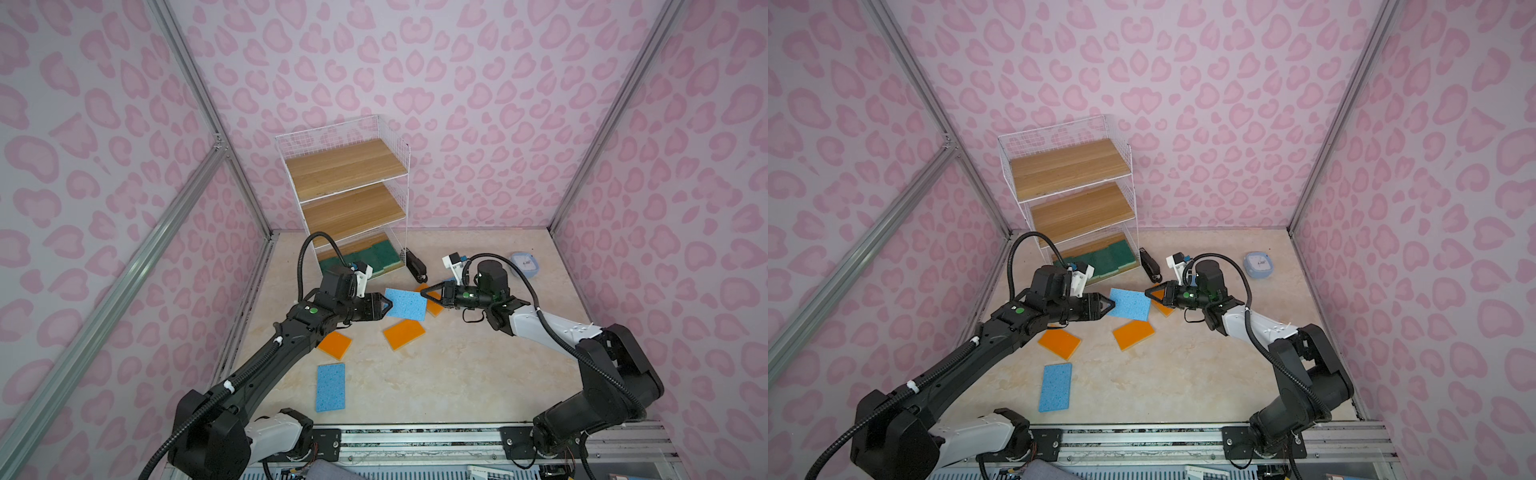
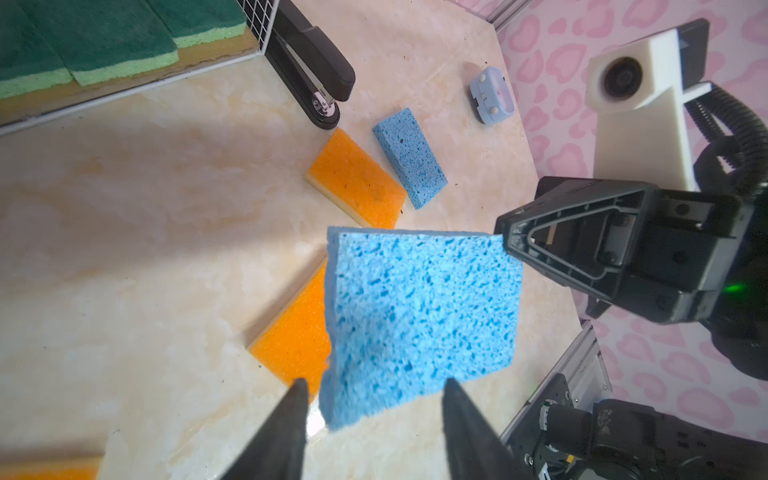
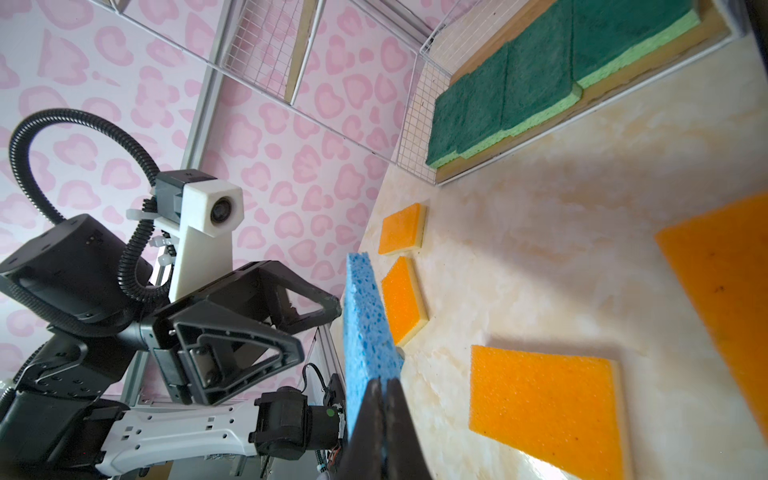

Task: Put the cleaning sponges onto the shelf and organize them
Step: 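Close the right gripper on the blue sponge and open the left gripper, then carry the blue sponge with the right gripper up to the middle shelf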

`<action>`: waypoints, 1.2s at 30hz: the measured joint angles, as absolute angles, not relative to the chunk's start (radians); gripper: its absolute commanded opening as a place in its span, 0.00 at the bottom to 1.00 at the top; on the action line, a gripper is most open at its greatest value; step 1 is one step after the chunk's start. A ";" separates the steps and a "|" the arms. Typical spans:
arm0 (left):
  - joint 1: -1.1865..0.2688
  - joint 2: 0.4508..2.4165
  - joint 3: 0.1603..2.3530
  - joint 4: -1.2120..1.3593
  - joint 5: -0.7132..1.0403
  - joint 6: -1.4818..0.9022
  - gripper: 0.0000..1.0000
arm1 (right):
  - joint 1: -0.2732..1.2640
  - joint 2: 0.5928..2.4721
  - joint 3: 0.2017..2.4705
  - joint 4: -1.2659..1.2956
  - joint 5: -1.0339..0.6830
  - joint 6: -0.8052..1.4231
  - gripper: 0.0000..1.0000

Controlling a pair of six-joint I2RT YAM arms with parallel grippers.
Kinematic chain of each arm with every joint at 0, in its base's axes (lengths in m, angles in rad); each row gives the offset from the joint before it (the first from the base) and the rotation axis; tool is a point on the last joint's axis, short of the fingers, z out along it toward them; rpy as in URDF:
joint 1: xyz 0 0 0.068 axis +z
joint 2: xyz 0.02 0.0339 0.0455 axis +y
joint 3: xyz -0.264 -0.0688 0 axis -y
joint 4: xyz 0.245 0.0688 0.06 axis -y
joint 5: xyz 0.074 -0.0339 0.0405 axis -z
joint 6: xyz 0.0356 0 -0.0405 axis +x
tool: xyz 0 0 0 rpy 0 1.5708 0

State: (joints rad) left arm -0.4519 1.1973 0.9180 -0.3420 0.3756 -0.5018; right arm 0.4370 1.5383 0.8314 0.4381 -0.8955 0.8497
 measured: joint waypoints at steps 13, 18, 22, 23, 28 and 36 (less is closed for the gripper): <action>-0.451 0.873 0.717 -0.383 0.089 -0.644 0.97 | 0.489 1.457 0.896 0.445 -0.707 0.925 0.00; -0.449 0.764 0.622 -0.424 -0.023 -0.709 0.97 | 0.525 1.460 0.958 0.443 -0.609 0.937 0.00; -0.447 0.686 0.560 -0.445 -0.081 -0.743 0.97 | 0.557 1.486 1.014 0.450 -0.533 0.952 0.00; -0.447 0.671 0.548 -0.450 -0.089 -0.751 0.97 | 0.564 1.493 1.028 0.450 -0.513 0.958 0.00; -0.447 0.621 0.508 -0.471 -0.123 -0.767 0.97 | 0.614 1.539 1.123 0.448 -0.408 0.961 0.00; -0.447 0.617 0.434 -0.476 -0.122 -0.776 0.97 | 0.679 1.657 1.321 0.409 -0.255 0.947 0.00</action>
State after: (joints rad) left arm -0.4469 0.6170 0.4335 -0.4755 -0.1219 -0.7761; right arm 0.6788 1.6566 1.3212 0.4088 -0.2554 0.9470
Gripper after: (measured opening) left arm 0.968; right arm 0.049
